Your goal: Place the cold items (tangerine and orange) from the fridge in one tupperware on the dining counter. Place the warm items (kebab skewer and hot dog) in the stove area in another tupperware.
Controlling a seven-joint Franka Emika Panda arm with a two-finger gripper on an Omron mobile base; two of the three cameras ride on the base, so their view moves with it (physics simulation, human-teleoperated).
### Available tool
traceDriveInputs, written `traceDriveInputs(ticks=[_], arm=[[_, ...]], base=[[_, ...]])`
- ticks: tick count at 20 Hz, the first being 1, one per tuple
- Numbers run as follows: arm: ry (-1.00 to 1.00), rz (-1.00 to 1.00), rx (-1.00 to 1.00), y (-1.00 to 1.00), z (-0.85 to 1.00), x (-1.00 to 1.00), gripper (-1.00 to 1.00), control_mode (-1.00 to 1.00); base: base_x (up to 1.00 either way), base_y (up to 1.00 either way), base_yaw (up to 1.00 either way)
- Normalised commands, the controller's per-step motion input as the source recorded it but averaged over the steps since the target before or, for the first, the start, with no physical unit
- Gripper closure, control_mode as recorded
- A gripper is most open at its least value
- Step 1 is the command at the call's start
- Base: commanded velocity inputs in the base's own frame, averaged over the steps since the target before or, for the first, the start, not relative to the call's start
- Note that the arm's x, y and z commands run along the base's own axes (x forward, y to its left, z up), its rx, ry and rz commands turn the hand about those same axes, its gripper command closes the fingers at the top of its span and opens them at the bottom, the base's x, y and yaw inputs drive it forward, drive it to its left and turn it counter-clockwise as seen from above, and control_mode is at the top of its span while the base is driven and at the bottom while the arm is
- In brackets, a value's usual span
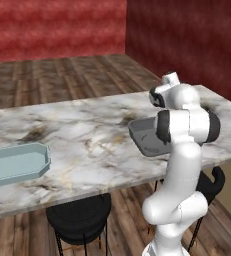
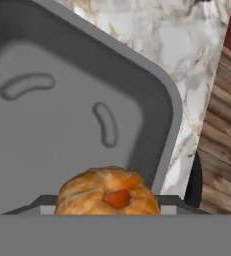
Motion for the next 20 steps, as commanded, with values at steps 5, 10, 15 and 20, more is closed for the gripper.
traceDriveInputs(ticks=[5,10,15,20], arm=[[-0.26,0.2,0.03,-0.15,-0.92,0.58,1.0,-1.0],[-0.29,0.19,0.14,-0.43,-0.57,0.35,1.0,-1.0],[0.17,0.15,0.04,-0.28,-0.43,0.69,1.0,-1.0],[0.34,0.07,0.0,-0.12,-0.54,0.69,1.0,-1.0]], base=[[0.0,0.0,0.0],[0.0,0.0,0.0],[0.0,0.0,0.0],[0.0,0.0,0.0]])
